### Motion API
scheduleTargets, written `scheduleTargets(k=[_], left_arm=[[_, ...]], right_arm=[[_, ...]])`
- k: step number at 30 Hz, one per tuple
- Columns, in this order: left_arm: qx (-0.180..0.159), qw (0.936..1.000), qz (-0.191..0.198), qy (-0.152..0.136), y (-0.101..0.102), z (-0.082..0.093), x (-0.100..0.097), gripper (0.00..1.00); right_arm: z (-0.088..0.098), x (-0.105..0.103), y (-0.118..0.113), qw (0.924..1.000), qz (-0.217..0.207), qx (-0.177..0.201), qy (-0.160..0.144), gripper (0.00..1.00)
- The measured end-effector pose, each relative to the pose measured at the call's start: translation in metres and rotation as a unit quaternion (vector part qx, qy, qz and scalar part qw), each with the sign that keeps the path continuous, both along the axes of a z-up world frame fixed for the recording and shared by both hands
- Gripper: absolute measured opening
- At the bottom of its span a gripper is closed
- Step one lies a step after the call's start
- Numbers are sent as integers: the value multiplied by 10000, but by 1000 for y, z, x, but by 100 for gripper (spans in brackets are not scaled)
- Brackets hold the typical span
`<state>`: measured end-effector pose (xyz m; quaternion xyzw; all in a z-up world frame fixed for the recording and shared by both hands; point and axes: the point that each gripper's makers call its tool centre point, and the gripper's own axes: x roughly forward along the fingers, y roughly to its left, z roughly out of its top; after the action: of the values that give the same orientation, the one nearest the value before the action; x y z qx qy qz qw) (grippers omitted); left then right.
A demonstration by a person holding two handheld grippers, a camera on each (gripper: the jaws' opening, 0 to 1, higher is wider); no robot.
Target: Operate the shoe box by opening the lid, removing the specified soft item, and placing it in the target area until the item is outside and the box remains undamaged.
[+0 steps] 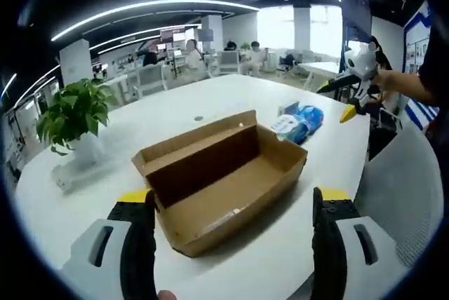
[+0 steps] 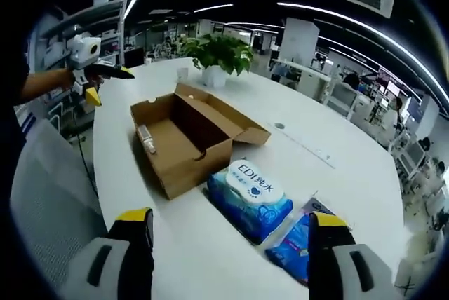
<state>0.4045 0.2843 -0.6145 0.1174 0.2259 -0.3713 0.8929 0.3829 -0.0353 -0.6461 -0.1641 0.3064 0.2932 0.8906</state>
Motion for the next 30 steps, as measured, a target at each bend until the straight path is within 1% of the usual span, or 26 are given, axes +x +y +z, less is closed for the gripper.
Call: scheduleTargets(k=[3,6,10,13,16,20,22,24,28,29,30], left_arm=[[130,9998,-152,46,-3,-3,1,92],[226,9991,-324,145,-7,-7,1,88],[348,9981,-491,134,-11,-8,7,84],[427,9972,-605,121,-13,-6,17,82],[506,9962,-699,129,-15,-5,25,82],[620,9945,-832,135,-19,-7,36,81],[704,9932,-917,150,-20,-10,41,78],[762,9917,-1010,229,-20,-13,43,76],[712,9898,-1109,541,-20,-20,50,75],[751,9891,-1134,556,-20,-21,52,75],[883,9871,-1210,565,-20,-24,53,75]], right_arm=[[3,-5,1,10000,-52,15,-46,91],[6,-12,3,9999,-104,61,-57,91],[6,-23,6,9999,-116,27,-67,91],[9,-30,8,9994,-244,235,-18,90],[14,-39,13,9991,-304,296,-56,90],[16,-45,16,9983,-393,437,-62,90],[16,-48,17,9981,-421,455,-48,90],[15,-52,17,9979,-469,449,-29,90],[12,-59,13,9971,-584,493,24,90],[12,-60,13,9969,-603,495,35,89],[11,-62,13,9968,-622,496,50,89]])
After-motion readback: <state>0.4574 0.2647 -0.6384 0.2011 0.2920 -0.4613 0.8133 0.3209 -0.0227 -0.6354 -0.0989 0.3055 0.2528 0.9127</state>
